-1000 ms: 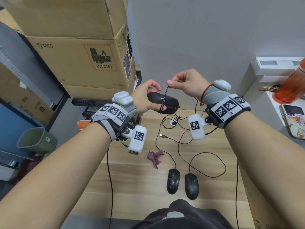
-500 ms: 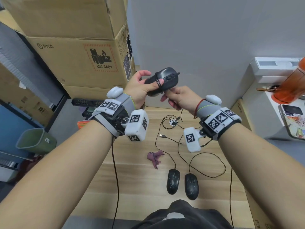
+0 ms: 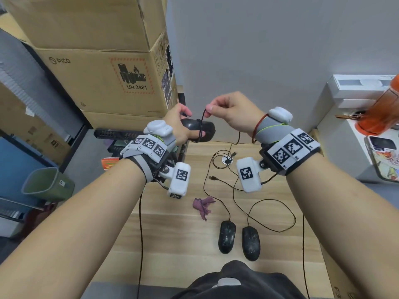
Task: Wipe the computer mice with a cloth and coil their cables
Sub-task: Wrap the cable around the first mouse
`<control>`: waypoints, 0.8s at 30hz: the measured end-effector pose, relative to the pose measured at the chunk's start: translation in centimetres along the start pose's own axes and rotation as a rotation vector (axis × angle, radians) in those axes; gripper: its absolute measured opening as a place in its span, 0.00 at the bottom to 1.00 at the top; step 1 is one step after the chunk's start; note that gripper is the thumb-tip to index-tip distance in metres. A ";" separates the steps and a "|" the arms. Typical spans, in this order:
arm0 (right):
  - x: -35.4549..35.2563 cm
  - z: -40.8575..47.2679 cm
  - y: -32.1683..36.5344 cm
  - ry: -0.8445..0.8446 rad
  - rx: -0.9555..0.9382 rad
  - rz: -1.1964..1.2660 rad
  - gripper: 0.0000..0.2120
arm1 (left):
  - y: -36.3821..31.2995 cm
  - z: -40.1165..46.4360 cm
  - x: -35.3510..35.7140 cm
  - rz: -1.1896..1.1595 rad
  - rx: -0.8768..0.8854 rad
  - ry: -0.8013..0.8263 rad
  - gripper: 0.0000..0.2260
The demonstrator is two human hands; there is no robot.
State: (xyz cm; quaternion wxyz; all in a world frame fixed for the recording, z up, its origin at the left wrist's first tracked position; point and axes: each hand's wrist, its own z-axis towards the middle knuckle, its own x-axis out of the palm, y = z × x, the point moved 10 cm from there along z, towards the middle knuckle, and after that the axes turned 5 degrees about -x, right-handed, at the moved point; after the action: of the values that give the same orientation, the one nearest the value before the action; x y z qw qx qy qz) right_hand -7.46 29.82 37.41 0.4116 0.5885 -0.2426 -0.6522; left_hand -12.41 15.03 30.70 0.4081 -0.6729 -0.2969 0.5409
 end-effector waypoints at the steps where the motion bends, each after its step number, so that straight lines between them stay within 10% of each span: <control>1: -0.6 0.2 -0.3 -0.023 0.010 -0.025 0.11 | -0.1 -0.1 0.3 0.012 0.001 0.030 0.27; 14: -2.1 -0.8 -6.3 -0.079 0.229 0.286 0.05 | -5.8 -2.1 3.2 -0.715 0.017 0.417 0.19; 24: 4.4 -1.5 -4.4 0.181 0.186 0.085 0.14 | -2.2 0.3 -0.1 -0.649 -0.087 -0.024 0.19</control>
State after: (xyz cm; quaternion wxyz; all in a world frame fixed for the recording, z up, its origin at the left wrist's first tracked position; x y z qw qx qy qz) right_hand -6.96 28.89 31.10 0.4027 0.6696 -0.2886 -0.5534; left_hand -12.62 16.05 32.62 0.5265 -0.5536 -0.5233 0.3773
